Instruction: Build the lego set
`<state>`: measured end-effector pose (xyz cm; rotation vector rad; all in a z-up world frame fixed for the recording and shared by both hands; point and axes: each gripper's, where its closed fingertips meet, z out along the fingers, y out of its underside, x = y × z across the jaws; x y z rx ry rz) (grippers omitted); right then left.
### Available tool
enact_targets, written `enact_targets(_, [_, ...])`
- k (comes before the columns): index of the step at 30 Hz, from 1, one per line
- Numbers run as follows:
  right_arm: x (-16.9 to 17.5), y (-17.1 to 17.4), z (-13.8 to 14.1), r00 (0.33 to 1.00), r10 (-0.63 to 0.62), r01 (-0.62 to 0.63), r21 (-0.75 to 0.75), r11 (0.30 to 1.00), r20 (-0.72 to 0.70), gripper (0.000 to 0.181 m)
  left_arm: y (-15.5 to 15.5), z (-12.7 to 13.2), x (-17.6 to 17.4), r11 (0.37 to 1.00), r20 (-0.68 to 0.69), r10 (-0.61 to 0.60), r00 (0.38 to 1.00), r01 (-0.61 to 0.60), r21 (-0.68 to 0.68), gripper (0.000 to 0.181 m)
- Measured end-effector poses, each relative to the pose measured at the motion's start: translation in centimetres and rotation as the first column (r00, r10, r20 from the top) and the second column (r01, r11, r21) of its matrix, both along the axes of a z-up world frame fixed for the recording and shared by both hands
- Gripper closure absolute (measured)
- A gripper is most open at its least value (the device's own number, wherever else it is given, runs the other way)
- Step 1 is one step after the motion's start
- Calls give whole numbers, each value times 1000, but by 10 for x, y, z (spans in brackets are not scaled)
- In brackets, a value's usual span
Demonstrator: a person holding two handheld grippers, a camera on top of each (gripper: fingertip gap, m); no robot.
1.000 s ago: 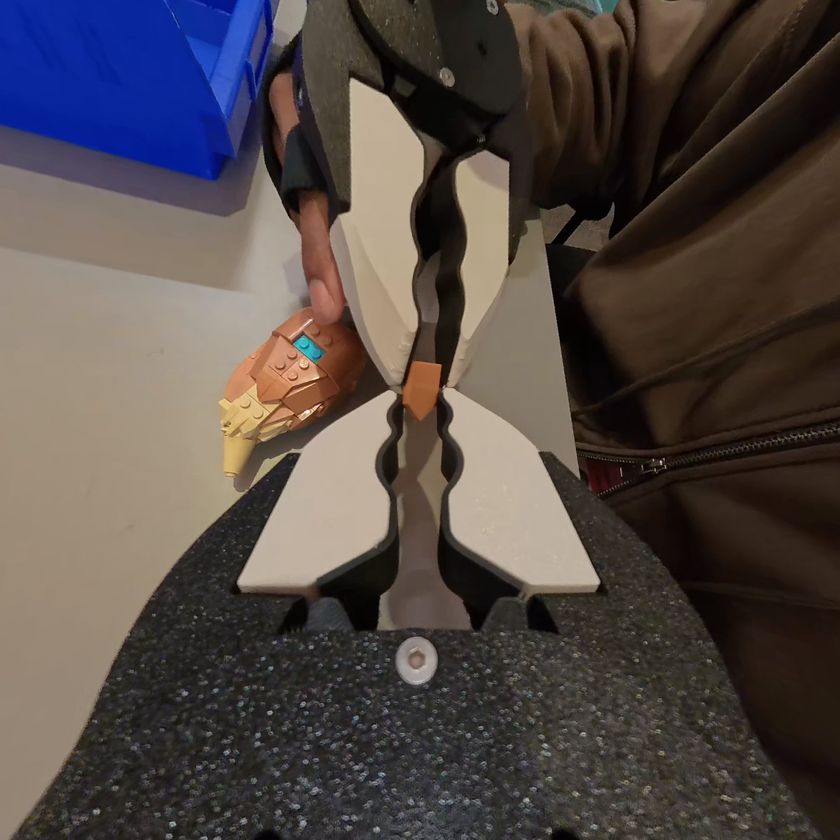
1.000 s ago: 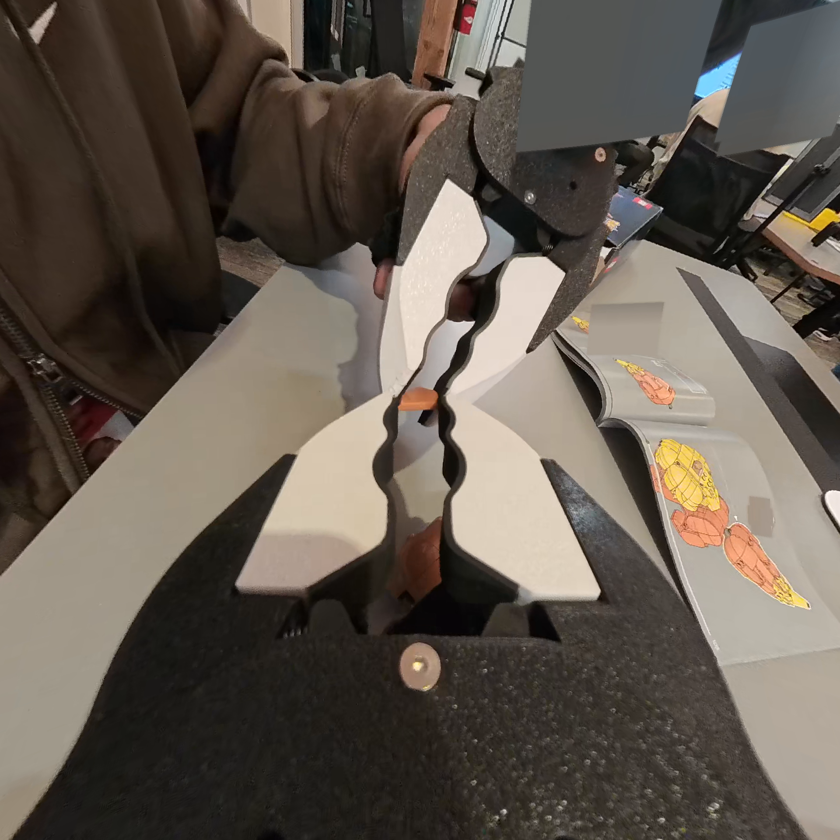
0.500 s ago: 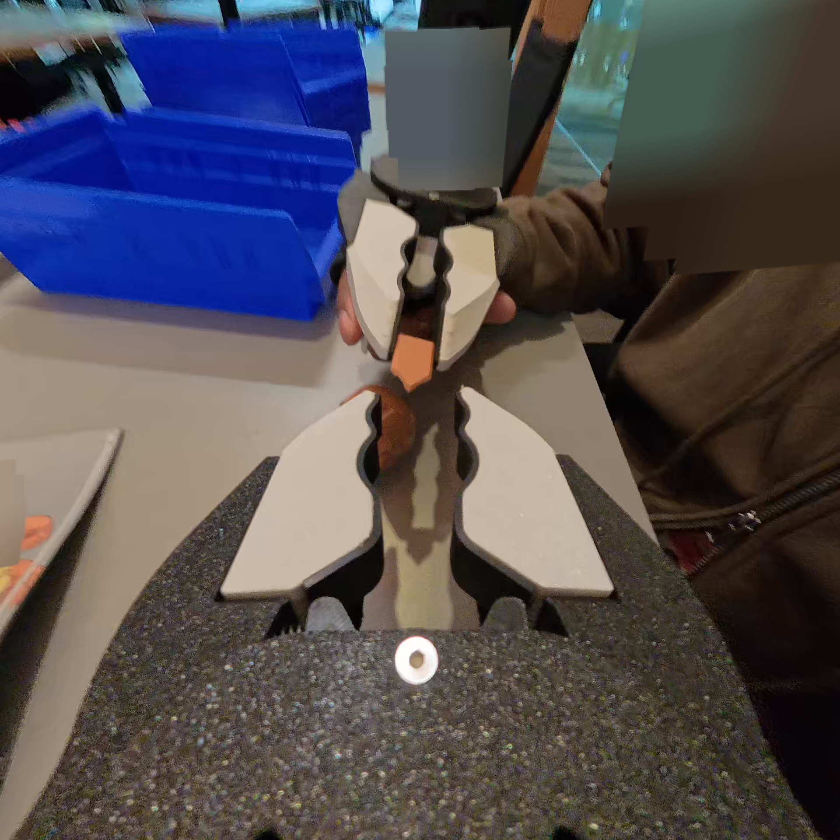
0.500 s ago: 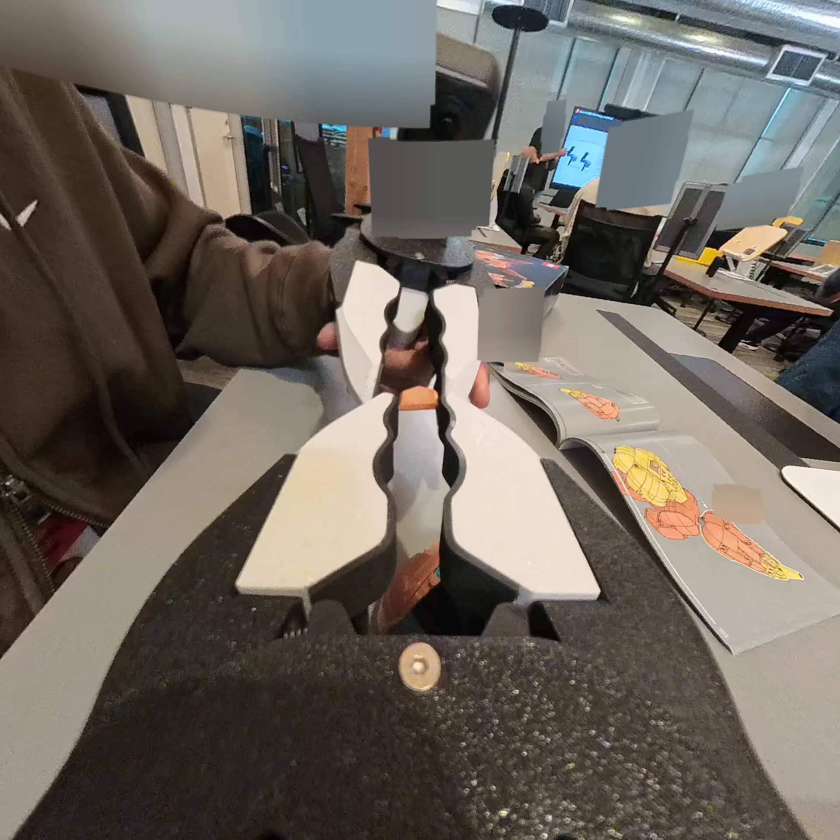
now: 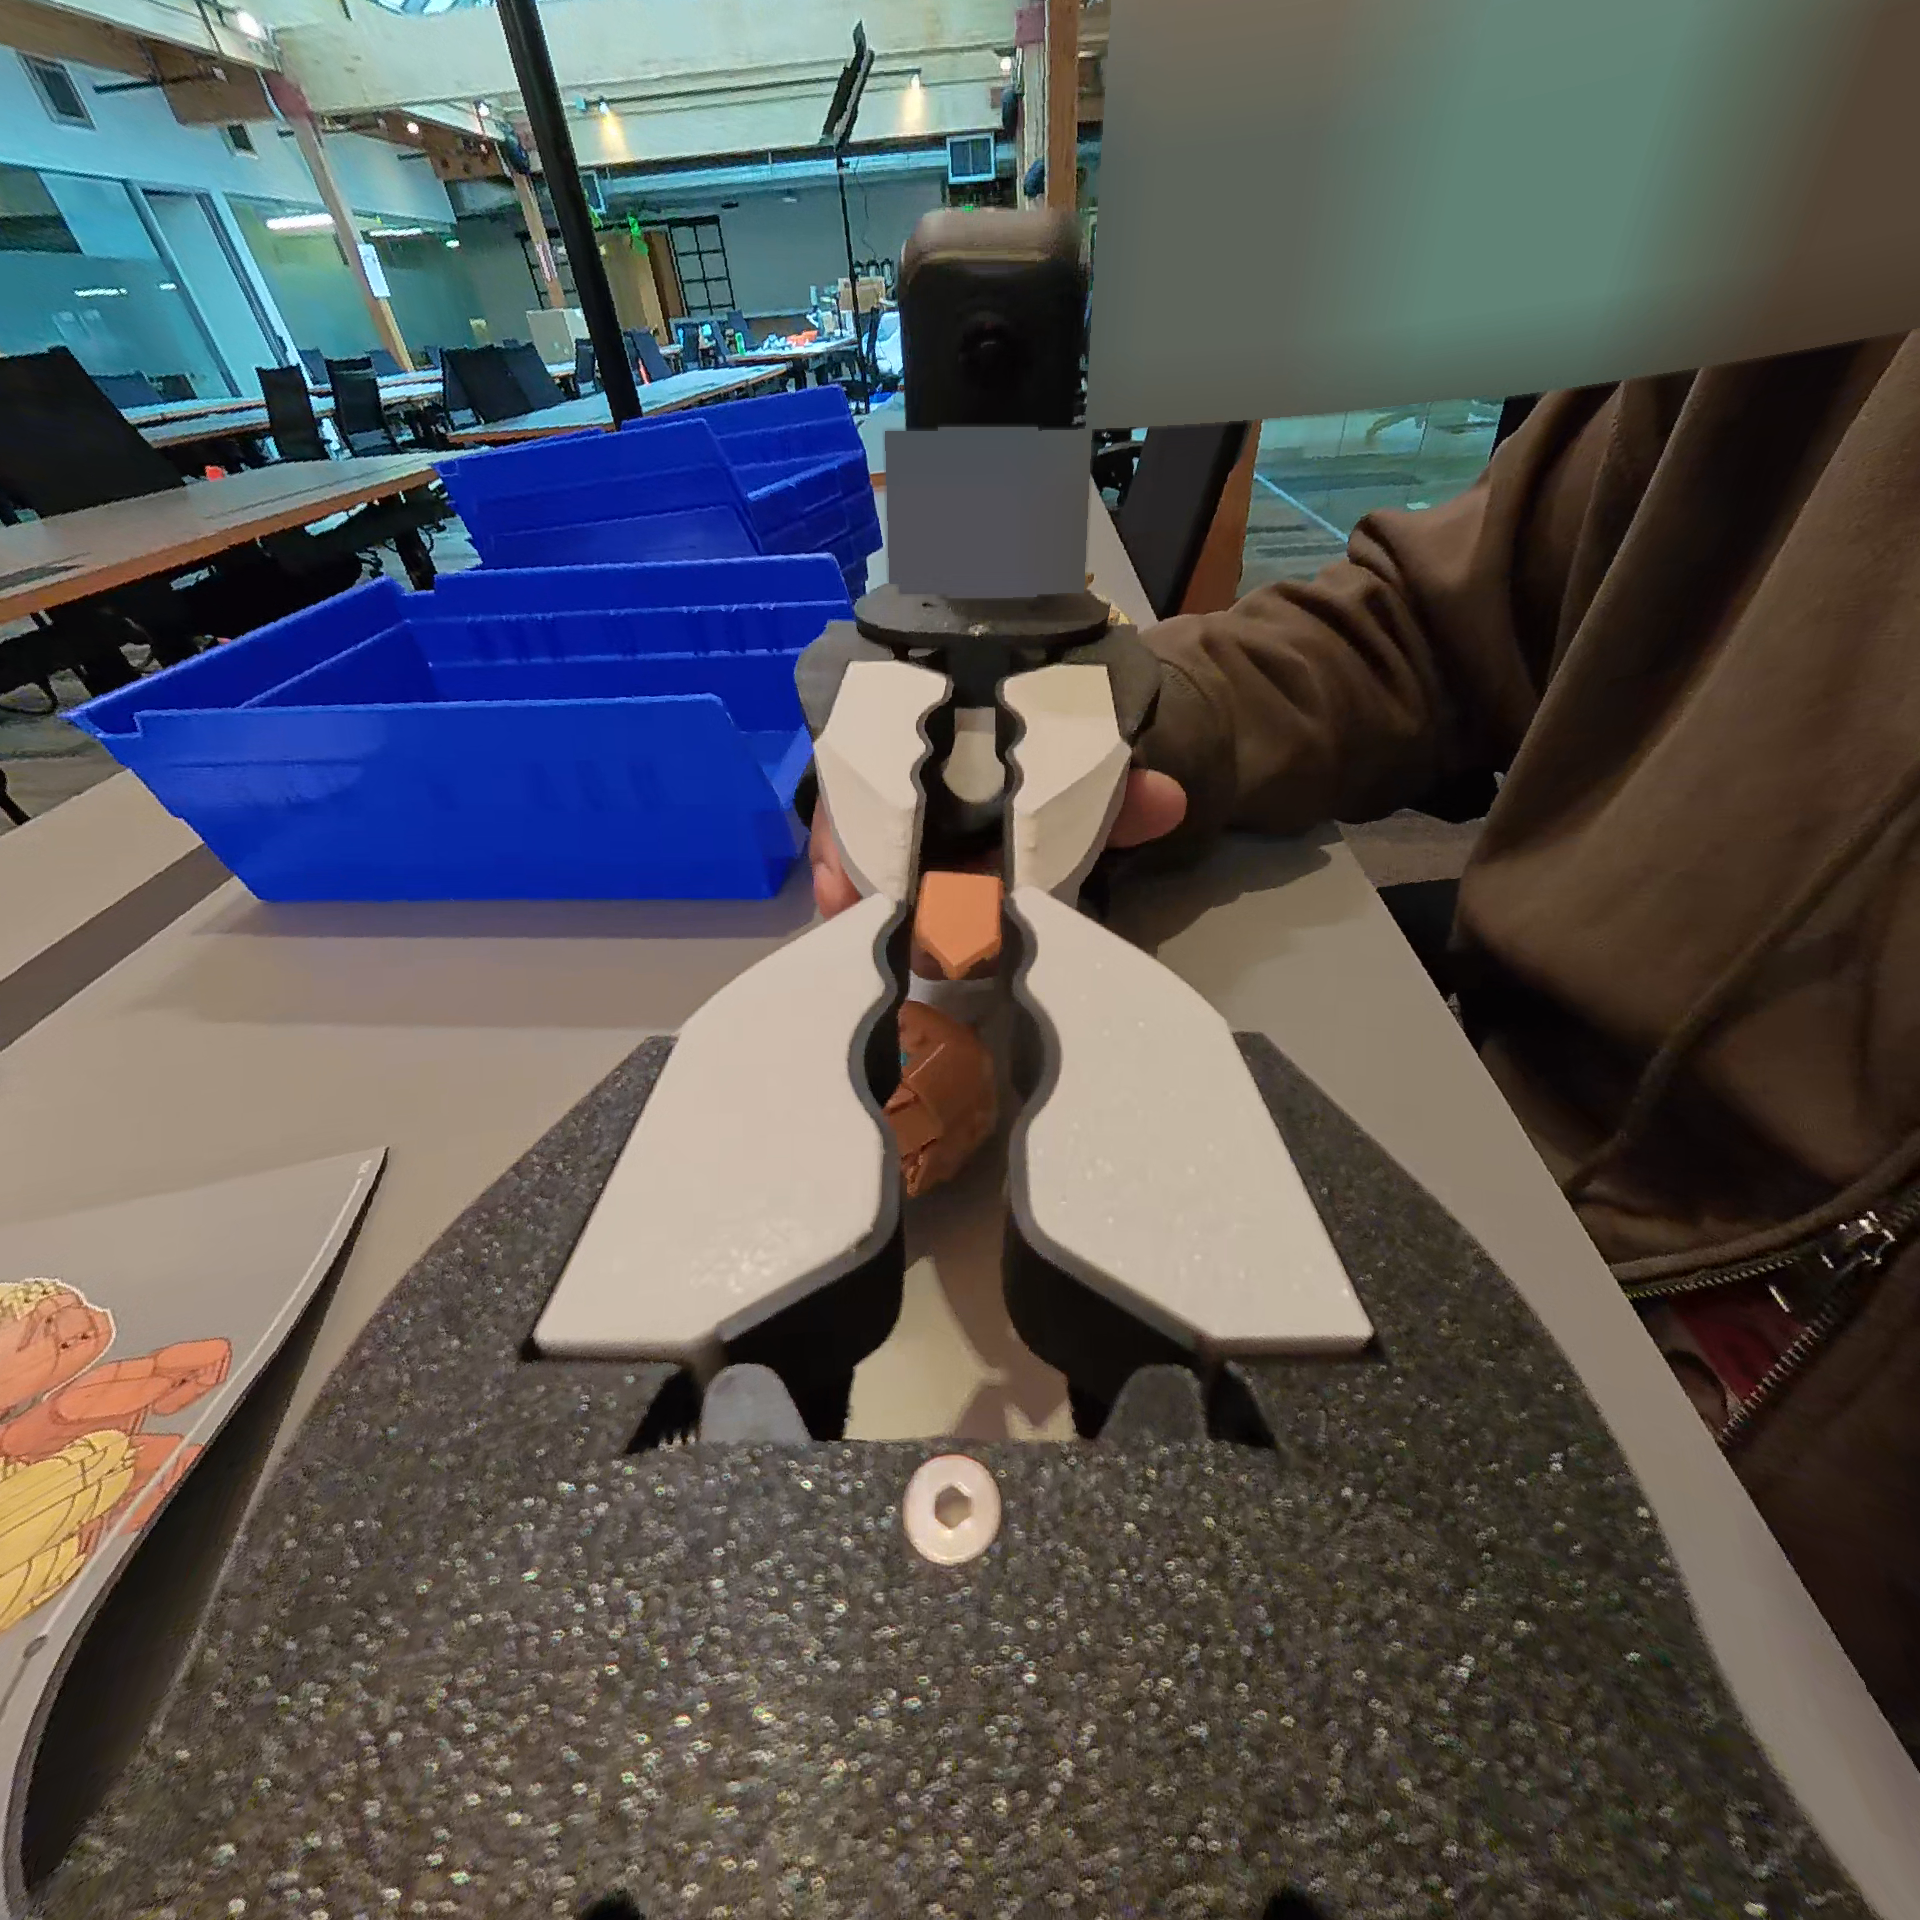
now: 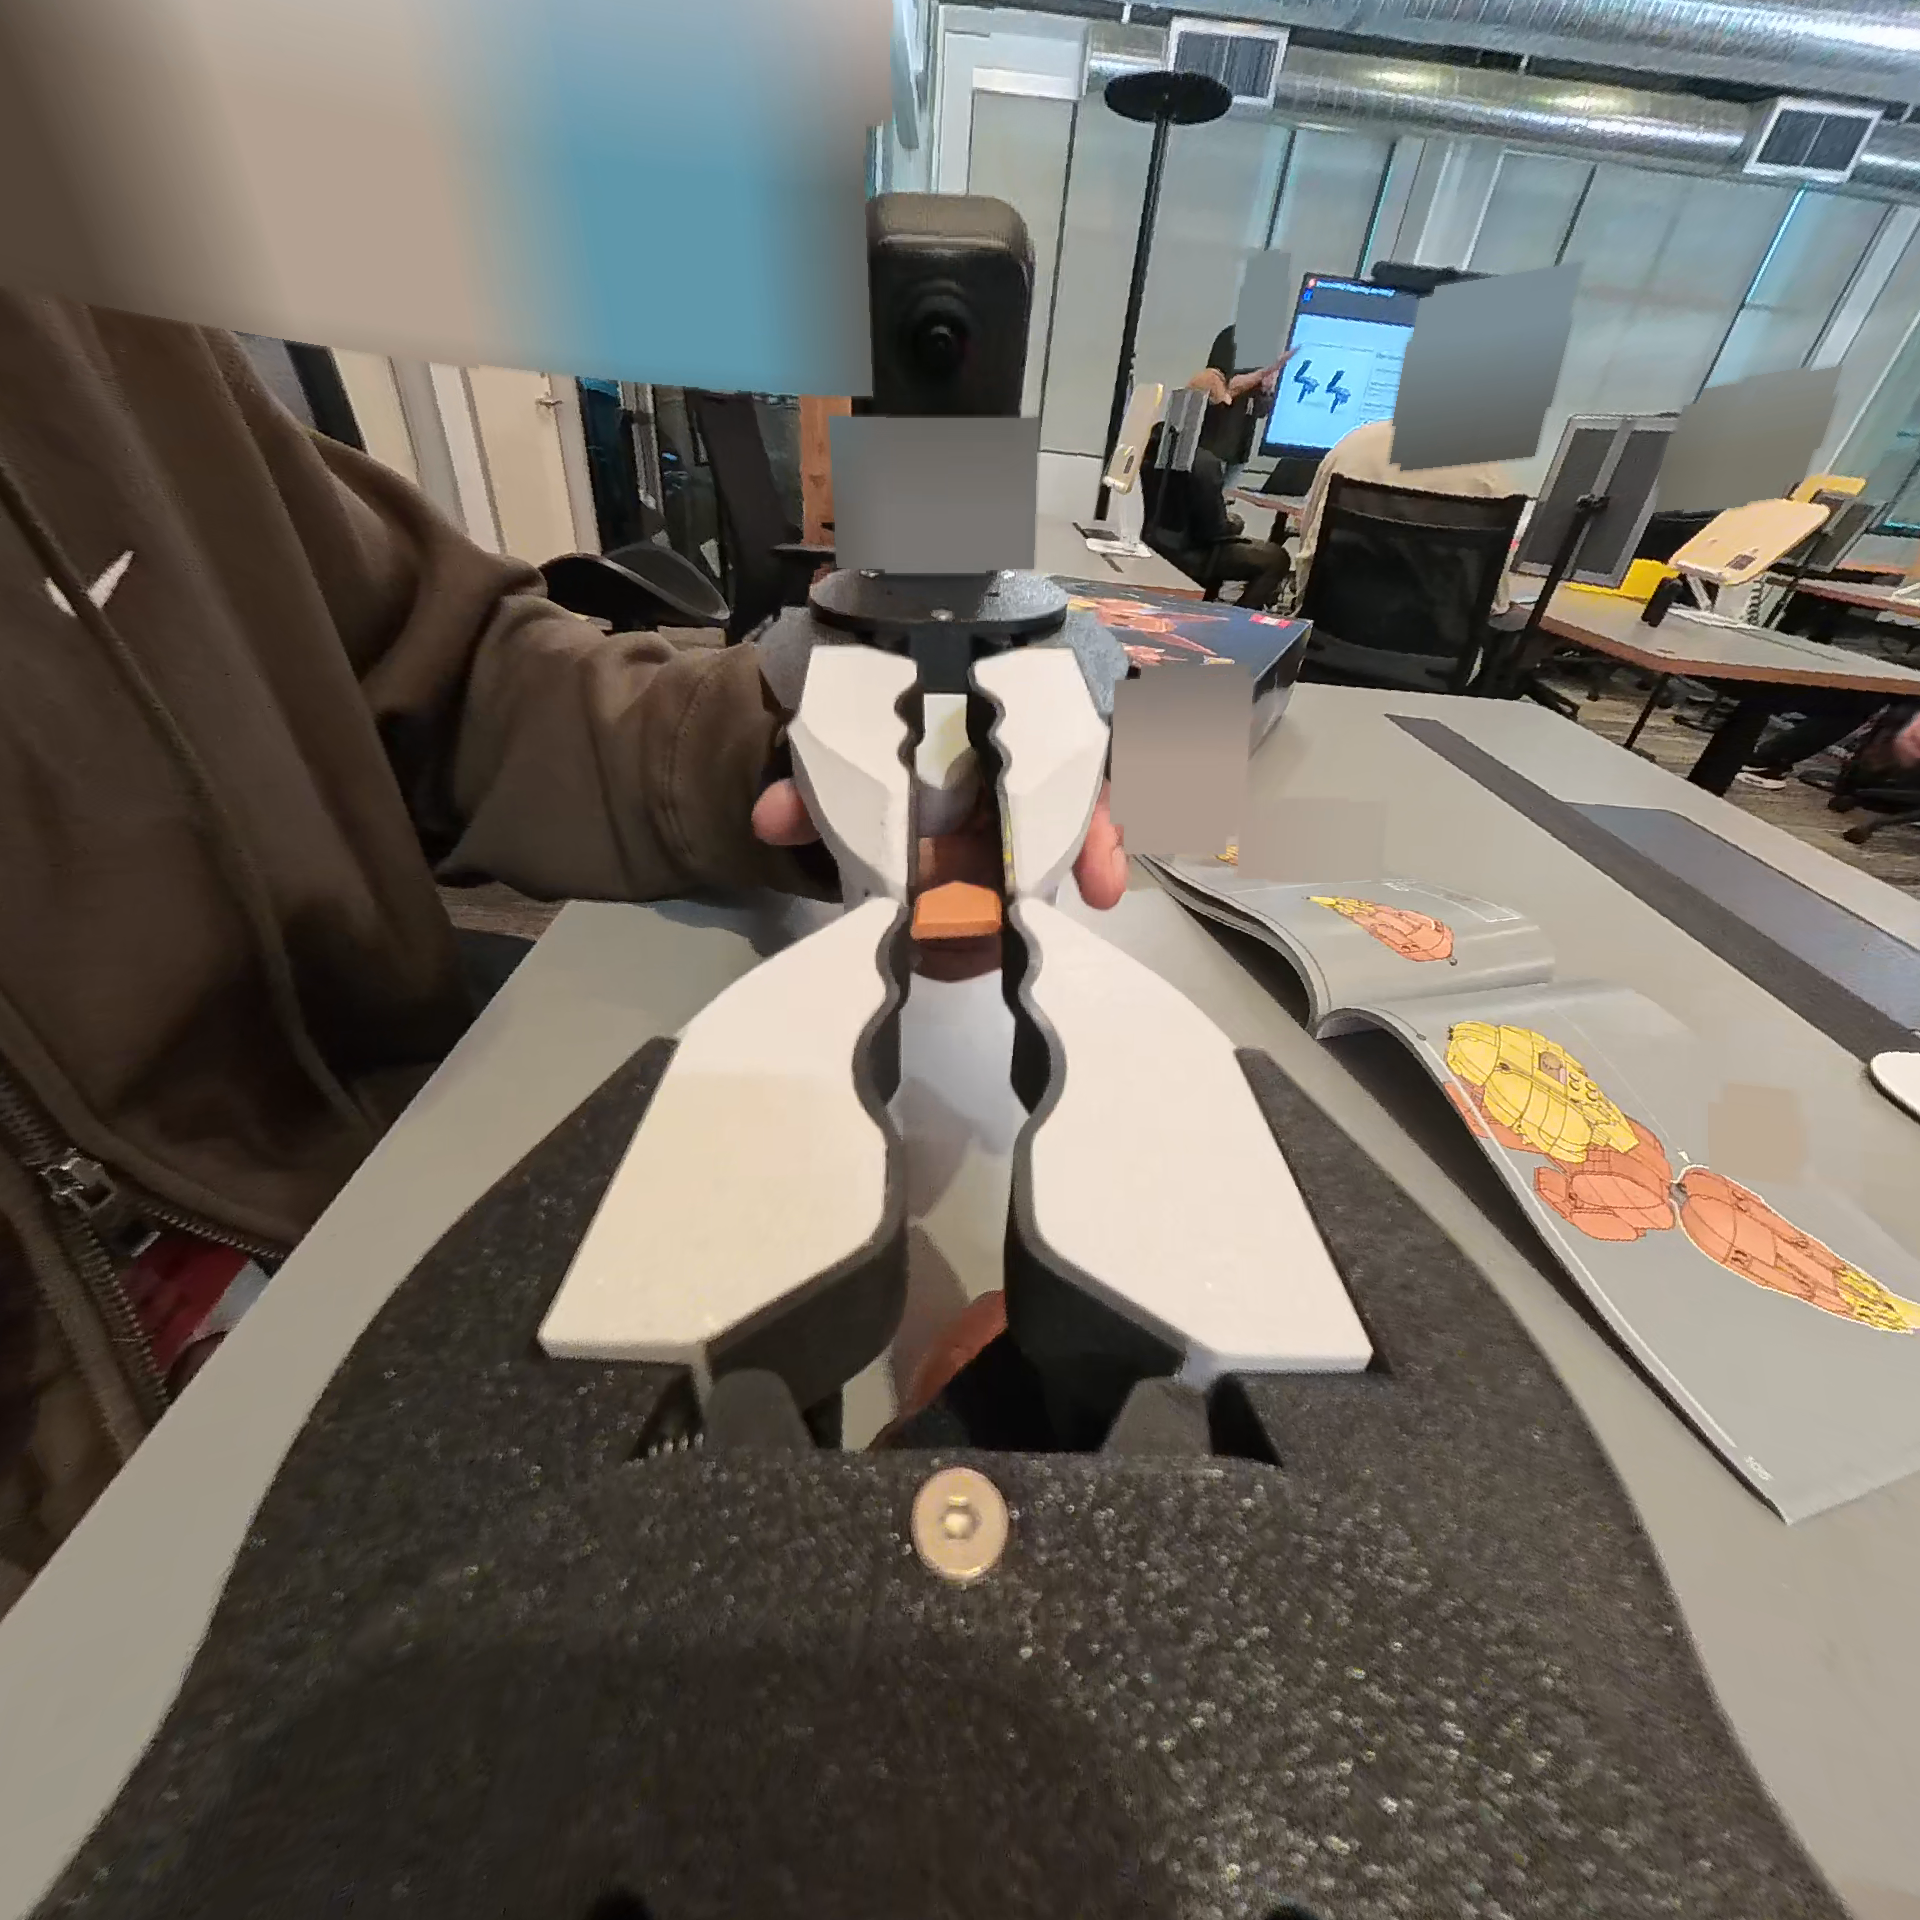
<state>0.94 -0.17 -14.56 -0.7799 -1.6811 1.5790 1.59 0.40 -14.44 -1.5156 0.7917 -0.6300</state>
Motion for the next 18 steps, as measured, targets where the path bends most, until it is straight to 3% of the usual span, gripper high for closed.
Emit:
enact_targets(5, [0,-3,-1,1000,1,-1,18,1000,1,165,1,-3,0,1000,-13,-2,1000,2,-17,181])
enact_targets(8, [1,1,4,1000,-12,12,-5,1000,-14,165,2,-3,-2,999,4,4,1000,-4,-36,164])
enact_targets(18, [0,4,7,1000,-20,19,-53,998,-24,165,3,-5,3,1000,19,1,1000,0,-24,162])
